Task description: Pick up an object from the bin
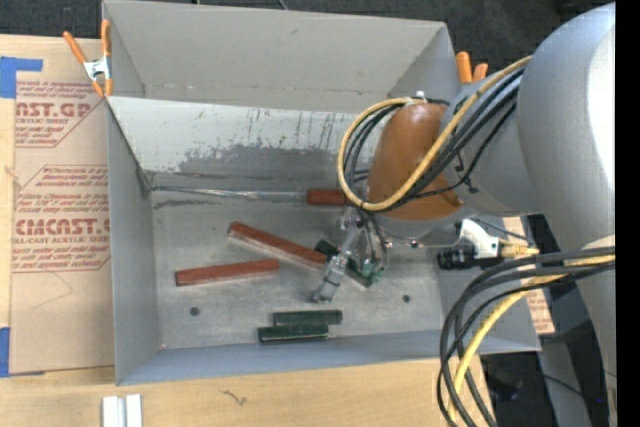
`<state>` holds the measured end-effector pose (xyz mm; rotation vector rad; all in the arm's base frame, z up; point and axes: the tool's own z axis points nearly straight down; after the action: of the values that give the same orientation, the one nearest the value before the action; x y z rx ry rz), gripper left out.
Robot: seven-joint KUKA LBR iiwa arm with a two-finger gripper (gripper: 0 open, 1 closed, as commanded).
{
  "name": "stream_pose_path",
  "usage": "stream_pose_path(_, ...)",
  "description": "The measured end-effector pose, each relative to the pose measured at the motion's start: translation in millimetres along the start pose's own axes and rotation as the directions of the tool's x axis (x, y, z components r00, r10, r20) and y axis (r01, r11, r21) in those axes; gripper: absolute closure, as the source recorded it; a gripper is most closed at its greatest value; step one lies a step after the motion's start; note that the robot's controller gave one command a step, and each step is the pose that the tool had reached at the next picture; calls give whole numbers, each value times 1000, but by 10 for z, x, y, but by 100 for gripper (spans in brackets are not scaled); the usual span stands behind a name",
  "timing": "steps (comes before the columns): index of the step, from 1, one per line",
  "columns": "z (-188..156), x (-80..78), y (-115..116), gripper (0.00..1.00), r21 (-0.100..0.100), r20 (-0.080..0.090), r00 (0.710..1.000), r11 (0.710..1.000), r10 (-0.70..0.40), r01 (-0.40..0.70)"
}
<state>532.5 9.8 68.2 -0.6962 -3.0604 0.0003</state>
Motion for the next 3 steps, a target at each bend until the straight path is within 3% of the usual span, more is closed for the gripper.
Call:
stream_pose_path(1, 3, 1, 3, 0, -1, 3, 1000, 1000, 0, 0)
stream_pose_path(2, -10, -4, 6, 100, -2, 3, 1000, 1000, 0, 0)
stream_pose_path(3, -443, -9, 12, 100, -3, 6, 1000, 1000, -1, 1)
